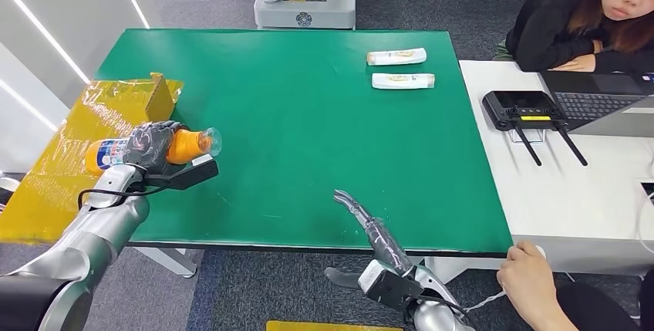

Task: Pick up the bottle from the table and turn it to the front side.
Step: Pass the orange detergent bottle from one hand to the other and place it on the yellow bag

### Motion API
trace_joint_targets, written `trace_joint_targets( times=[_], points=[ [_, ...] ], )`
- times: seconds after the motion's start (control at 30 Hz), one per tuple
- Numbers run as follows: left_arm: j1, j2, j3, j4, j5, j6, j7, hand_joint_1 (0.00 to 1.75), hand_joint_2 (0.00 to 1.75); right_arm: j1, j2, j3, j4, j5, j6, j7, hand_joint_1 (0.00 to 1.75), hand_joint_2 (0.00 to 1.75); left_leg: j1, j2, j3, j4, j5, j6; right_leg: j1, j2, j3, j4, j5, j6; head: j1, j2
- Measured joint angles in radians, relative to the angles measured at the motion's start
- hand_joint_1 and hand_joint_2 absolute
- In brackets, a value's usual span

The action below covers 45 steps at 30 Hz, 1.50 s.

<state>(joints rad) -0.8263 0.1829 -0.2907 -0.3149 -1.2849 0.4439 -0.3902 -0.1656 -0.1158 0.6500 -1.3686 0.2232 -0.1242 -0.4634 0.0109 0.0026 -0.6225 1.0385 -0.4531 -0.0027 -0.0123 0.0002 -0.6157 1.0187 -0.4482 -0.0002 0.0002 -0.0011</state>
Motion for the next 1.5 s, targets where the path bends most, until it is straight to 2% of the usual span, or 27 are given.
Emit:
trace_joint_targets(
  times=[0.37, 0.53, 0.87, 1.2, 1.37, 1.5],
  points=[
    [0.014, 0.011, -0.021, 0.001, 0.02, -0.016, 0.014, 1.75, 1.75, 0.049, -0.008, -0.002, -0.046, 0.028, -0.005, 0.016, 0.0, 1.75, 0.0, 0.0, 0.0, 0.0, 0.0, 0.0, 0.0, 0.0, 0.0, 0.0, 0.0, 0.0, 0.0, 0.0],
    [0.022, 0.017, -0.018, 0.001, 0.076, -0.066, 0.01, 1.75, 1.75, 0.047, -0.01, -0.003, -0.046, 0.028, 0.013, 0.009, 0.0, 1.75, 0.0, 0.0, 0.0, 0.0, 0.0, 0.0, 0.0, 0.0, 0.0, 0.0, 0.0, 0.0, 0.0, 0.0],
    [0.036, 0.026, -0.013, 0.001, 0.1, -0.072, -0.005, 1.75, 1.75, 0.03, -0.012, -0.003, -0.036, 0.026, 0.025, 0.006, 0.0, 1.75, 0.0, 0.0, 0.0, 0.0, 0.0, 0.0, 0.0, 0.0, 0.0, 0.0, 0.0, 0.0, 0.0, 0.0],
    [0.001, 0.013, 0.113, 0.001, 0.321, -0.245, -0.072, 1.75, 1.75, -0.032, -0.015, 0.002, 0.002, -0.018, 0.065, 0.0, 0.0, 1.75, -0.001, -0.001, 0.004, 0.0, 0.0, 0.0, -0.001, -0.001, 0.003, 0.001, 0.0, 0.0, 0.0, 0.0],
    [-0.005, 0.012, 0.153, 0.001, 0.338, -0.262, -0.077, 1.75, 1.75, -0.057, -0.017, 0.006, 0.029, -0.035, 0.072, -0.01, 0.0, 1.75, -0.001, -0.001, 0.006, -0.001, 0.001, -0.001, -0.001, -0.002, 0.005, 0.001, 0.0, 0.0, 0.0, 0.0],
    [-0.003, 0.01, 0.162, 0.001, 0.333, -0.239, -0.087, 1.75, 1.75, -0.076, -0.023, 0.02, 0.049, -0.056, 0.073, -0.019, 0.0, 1.75, -0.001, -0.001, 0.006, -0.001, 0.001, -0.001, -0.001, -0.002, 0.005, 0.001, 0.0, -0.001, 0.0, 0.0]
  ],
)
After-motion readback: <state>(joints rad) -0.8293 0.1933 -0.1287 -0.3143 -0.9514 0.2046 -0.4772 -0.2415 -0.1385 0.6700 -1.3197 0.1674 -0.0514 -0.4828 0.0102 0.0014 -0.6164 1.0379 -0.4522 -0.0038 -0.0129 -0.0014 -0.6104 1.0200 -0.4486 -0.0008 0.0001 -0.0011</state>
